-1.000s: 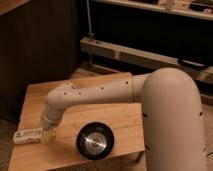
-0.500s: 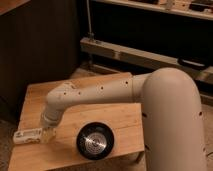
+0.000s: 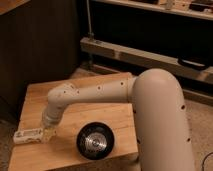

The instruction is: Place the bottle in the ceramic bowl

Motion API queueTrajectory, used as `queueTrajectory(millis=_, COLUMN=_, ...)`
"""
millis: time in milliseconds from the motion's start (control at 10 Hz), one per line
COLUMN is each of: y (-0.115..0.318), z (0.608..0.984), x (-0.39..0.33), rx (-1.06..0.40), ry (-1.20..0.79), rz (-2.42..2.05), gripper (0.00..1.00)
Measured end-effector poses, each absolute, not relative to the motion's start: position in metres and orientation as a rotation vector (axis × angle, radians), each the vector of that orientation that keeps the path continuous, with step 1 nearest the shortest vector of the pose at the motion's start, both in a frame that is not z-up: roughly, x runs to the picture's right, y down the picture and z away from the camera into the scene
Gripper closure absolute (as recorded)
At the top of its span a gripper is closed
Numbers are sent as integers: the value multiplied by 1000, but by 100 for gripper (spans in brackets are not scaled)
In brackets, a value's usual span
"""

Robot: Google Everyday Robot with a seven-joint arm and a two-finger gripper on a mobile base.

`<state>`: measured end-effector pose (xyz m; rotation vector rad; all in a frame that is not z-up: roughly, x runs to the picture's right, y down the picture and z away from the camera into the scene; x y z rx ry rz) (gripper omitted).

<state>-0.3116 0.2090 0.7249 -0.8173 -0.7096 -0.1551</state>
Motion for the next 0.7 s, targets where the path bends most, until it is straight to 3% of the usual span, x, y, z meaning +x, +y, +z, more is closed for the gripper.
queueTrajectory(millis=300, y=232, z=751, x=-307, rx=-842, ry=-715, rz=-155, gripper=35)
queueTrajectory(millis=700, y=235, z=752, x=-297, rx=-840, ry=-679, rz=-139, gripper=35)
